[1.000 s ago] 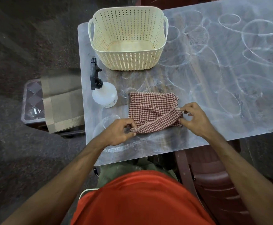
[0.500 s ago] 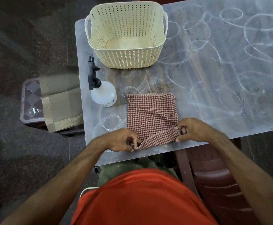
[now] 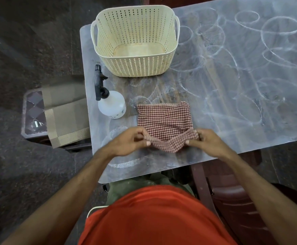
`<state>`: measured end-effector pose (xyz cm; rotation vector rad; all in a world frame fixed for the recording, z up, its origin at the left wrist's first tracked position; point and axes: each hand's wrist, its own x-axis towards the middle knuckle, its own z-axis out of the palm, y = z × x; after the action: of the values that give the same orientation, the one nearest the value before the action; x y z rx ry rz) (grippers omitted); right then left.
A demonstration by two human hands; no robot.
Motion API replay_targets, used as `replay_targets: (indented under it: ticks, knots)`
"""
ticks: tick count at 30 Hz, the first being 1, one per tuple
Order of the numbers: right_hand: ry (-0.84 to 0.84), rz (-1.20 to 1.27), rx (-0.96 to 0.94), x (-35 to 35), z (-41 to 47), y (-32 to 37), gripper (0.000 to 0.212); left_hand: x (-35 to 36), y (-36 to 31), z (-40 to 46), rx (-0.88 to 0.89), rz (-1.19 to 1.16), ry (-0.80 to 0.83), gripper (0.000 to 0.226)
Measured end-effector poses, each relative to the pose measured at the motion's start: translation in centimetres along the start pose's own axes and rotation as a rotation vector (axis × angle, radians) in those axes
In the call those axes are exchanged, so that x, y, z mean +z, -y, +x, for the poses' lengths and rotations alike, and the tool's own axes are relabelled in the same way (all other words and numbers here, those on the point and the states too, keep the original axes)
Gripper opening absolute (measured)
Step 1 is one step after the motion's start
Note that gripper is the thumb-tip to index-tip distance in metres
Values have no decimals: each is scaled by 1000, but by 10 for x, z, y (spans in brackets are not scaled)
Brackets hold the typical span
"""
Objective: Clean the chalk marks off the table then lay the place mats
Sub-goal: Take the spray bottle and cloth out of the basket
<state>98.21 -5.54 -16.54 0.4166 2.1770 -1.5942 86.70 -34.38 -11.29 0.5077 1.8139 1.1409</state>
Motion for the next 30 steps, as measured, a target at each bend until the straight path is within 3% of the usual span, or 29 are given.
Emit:
replay_targets:
  ticks: [3,6,12,15,19,23,26,30]
  knots:
    - [-98,238,-13,-31,7,32,22,-21,-33,6,32,-79,-183,4]
    - [-211,327,-107,-66,17,75,24,-44,-72,17,105,-170,-322,4]
    - [-346,208,-338,-128,41,164,23,-84,-161,45,310,-142,-508,16]
    - [-423,158,-449,-150,40,198,25,-97,-191,49,397,-143,-565,11]
    - [-457,145,-512,-156,32,205,25,-99,-201,43,446,-148,-542,9]
    - [-373,191,-451,-137,17,173,26,-88,-169,33,371,-141,-457,14]
    - [-264,182,-309,-111,6,123,26,-68,-114,28,203,-102,-322,6]
    - [-61,138,-40,-76,-9,46,21,-24,-33,15,2,-36,-187,11]
